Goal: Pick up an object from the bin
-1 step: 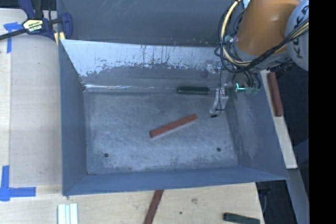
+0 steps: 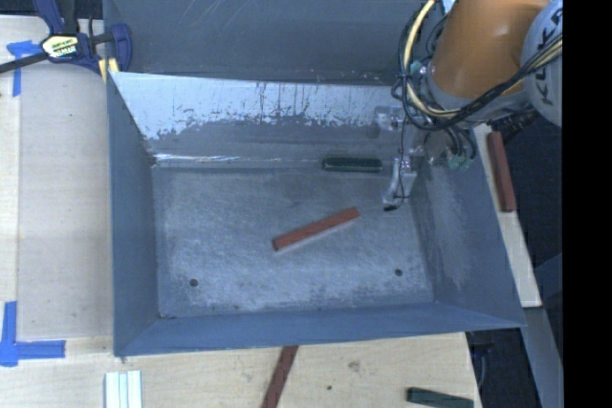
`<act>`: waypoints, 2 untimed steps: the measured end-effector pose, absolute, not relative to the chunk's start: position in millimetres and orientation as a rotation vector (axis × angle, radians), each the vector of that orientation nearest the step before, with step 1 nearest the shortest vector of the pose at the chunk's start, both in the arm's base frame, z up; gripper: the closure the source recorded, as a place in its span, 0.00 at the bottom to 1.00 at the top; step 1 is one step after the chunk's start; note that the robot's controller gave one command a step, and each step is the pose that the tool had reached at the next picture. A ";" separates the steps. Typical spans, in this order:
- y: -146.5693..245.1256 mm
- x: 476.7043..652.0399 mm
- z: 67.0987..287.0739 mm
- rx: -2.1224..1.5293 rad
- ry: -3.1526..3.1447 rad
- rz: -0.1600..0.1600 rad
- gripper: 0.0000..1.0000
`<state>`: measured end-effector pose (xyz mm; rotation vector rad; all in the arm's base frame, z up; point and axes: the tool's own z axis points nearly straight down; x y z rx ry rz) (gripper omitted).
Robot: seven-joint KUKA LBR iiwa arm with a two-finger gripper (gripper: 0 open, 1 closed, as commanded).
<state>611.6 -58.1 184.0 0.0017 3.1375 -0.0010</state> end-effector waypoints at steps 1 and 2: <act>-48.9 610.2 136.8 -0.110 3.131 -0.002 0.00; -11.2 631.3 77.9 -0.402 3.105 -0.002 1.00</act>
Offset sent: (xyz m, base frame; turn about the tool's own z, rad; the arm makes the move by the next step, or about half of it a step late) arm 0.0158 0.0472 -0.1116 -0.2589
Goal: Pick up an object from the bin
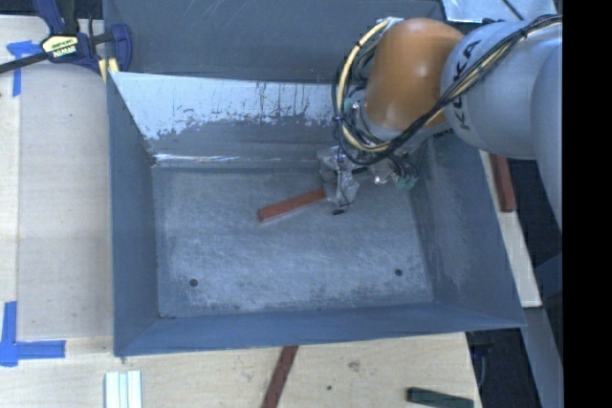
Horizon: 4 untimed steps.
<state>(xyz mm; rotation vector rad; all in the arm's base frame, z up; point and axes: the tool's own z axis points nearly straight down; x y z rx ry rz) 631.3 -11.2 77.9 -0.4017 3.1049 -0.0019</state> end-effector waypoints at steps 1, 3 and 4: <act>-11.1 629.3 74.6 -0.403 3.110 -0.001 0.00; 27.0 556.5 72.7 -0.629 3.074 -0.004 1.00; 28.2 556.9 71.8 -0.631 3.071 -0.001 0.00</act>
Offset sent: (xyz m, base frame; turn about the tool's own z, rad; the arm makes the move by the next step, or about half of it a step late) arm 0.0000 0.0000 0.0000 0.0000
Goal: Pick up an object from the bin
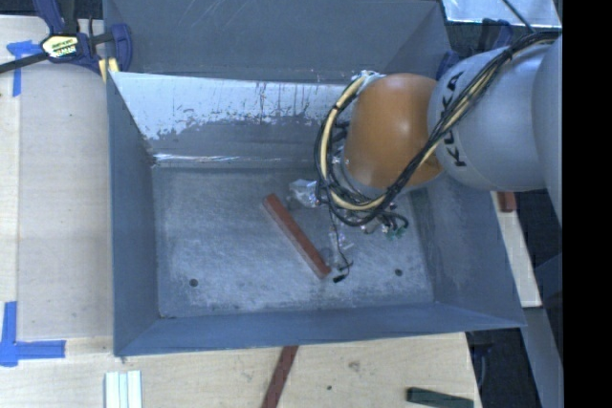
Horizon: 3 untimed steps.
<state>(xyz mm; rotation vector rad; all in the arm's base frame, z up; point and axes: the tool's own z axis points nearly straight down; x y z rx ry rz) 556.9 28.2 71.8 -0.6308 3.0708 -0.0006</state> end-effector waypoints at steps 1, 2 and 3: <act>28.2 556.8 71.7 -0.632 3.071 -0.001 0.00; 76.7 577.3 89.0 -0.166 3.132 0.002 1.00; 76.4 577.2 88.8 -0.168 3.132 0.000 0.00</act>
Offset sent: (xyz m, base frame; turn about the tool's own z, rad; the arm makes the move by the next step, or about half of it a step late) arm 0.0194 0.0484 0.0167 0.3006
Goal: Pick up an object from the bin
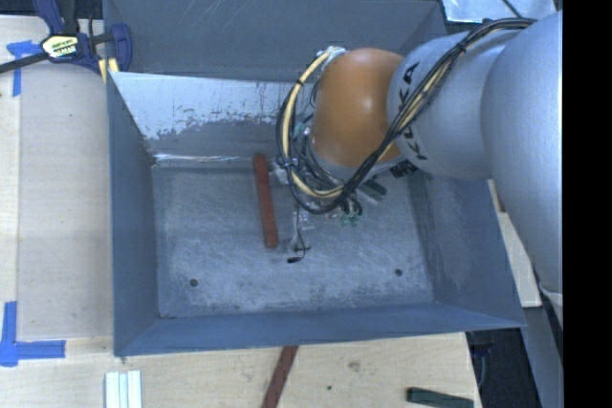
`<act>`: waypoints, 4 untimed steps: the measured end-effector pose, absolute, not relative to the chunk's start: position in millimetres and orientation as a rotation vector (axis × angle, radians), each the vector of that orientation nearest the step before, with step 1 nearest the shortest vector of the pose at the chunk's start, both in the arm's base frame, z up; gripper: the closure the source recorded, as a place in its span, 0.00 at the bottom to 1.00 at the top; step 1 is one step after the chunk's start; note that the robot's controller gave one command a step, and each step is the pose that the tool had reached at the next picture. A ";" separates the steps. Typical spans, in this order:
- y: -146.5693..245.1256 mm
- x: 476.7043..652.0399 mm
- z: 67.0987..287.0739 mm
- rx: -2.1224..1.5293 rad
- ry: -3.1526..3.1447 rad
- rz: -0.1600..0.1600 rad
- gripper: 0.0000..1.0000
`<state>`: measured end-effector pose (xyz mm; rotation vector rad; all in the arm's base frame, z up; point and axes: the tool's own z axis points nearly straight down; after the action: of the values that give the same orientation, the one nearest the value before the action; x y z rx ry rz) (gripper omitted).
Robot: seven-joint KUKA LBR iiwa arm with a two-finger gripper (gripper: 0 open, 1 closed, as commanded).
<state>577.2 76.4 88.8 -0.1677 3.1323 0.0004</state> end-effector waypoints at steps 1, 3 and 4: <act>76.4 577.2 88.8 -0.168 3.132 0.000 0.00; 134.8 596.8 82.8 -0.602 3.077 0.002 1.00; 137.8 619.7 119.8 -0.641 3.074 0.000 1.00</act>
Offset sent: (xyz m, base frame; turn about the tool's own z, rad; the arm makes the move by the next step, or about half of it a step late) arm 0.0185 0.0583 -0.0064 -0.2801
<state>619.7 137.8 119.8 -0.6409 3.0743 0.0003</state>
